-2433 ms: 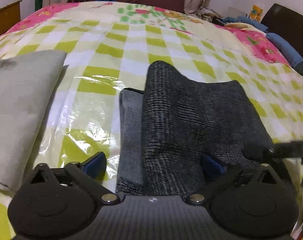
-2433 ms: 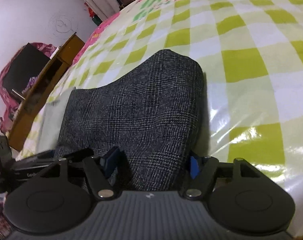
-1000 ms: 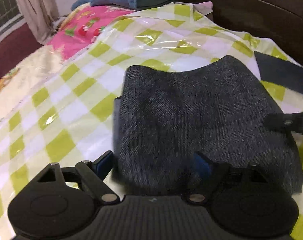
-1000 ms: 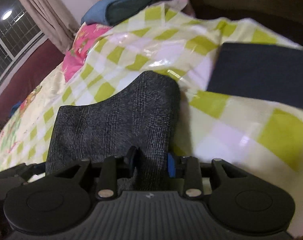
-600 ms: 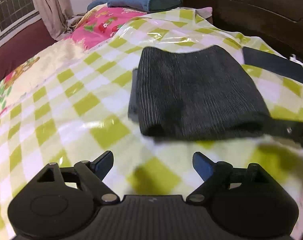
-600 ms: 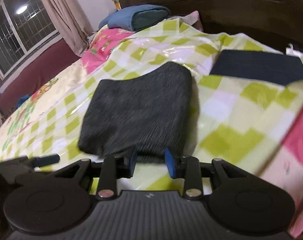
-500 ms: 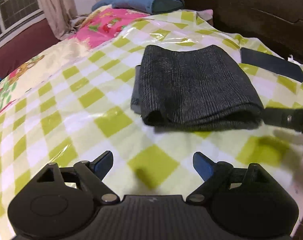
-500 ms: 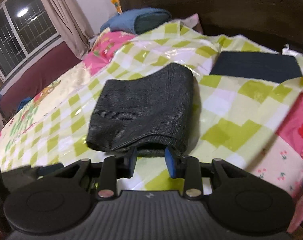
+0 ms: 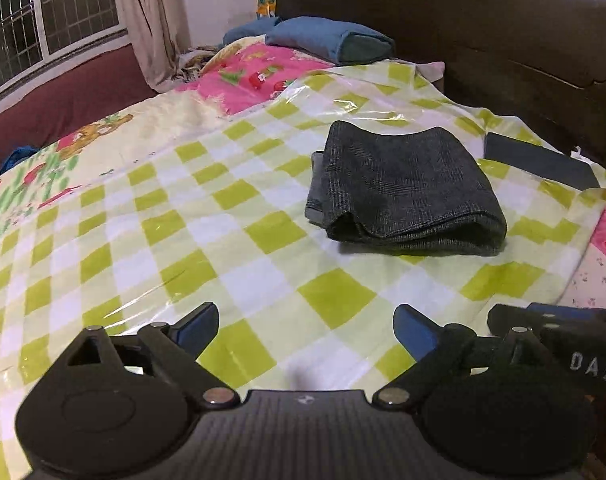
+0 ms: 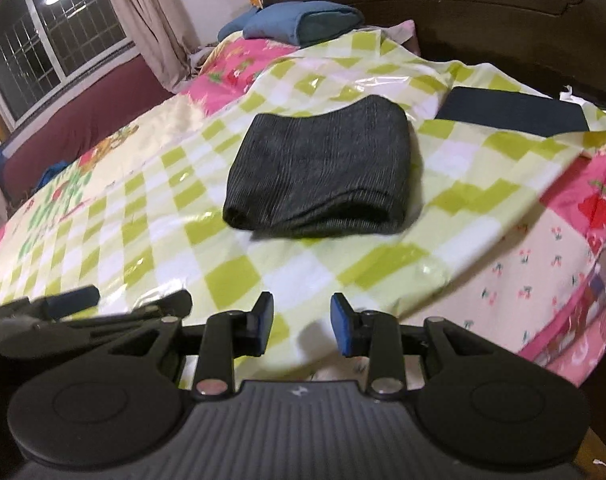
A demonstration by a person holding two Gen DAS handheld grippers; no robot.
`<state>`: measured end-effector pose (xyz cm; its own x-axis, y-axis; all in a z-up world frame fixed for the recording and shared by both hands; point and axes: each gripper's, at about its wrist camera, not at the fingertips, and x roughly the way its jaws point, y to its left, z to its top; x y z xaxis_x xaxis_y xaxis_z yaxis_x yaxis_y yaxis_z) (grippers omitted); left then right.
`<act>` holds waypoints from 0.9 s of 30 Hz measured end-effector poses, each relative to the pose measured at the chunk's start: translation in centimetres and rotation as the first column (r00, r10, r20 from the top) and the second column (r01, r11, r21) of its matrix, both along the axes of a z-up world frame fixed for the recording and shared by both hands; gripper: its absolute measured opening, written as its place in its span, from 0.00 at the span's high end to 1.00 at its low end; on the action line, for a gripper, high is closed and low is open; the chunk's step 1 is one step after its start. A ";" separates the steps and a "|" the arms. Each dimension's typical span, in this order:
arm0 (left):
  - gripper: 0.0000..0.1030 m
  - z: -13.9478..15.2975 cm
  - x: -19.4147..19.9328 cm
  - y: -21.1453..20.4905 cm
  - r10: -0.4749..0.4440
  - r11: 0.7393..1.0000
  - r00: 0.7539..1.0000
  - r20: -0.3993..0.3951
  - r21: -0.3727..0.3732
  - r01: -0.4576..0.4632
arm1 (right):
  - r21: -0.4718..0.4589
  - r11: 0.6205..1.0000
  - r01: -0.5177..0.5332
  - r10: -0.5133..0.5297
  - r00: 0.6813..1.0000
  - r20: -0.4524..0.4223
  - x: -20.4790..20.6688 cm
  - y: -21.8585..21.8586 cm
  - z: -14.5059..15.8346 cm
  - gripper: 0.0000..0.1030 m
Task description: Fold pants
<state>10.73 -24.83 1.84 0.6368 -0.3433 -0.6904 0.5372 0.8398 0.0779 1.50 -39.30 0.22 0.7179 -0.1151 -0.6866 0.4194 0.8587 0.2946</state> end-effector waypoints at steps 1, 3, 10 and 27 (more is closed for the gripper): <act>0.00 -0.1 -0.2 0.2 0.001 1.000 1.000 0.003 0.003 -0.001 | -0.003 1.000 -0.003 0.003 1.000 -0.003 -0.1 0.3 -0.1 0.67; 0.00 -0.2 -0.5 0.6 0.005 1.000 1.000 0.004 0.007 -0.005 | -0.006 1.000 -0.003 0.003 1.000 -0.004 -0.3 0.6 -0.1 0.67; 0.00 -0.6 -1.0 0.9 0.006 1.000 1.000 0.000 0.017 -0.006 | -0.023 1.000 0.000 0.000 1.000 -0.017 -1.0 1.5 -0.2 0.67; 0.00 -0.3 -1.7 0.2 -0.009 0.999 1.000 0.017 0.039 0.008 | -0.023 0.999 0.022 -0.023 0.999 -0.029 -1.9 1.0 -0.2 0.67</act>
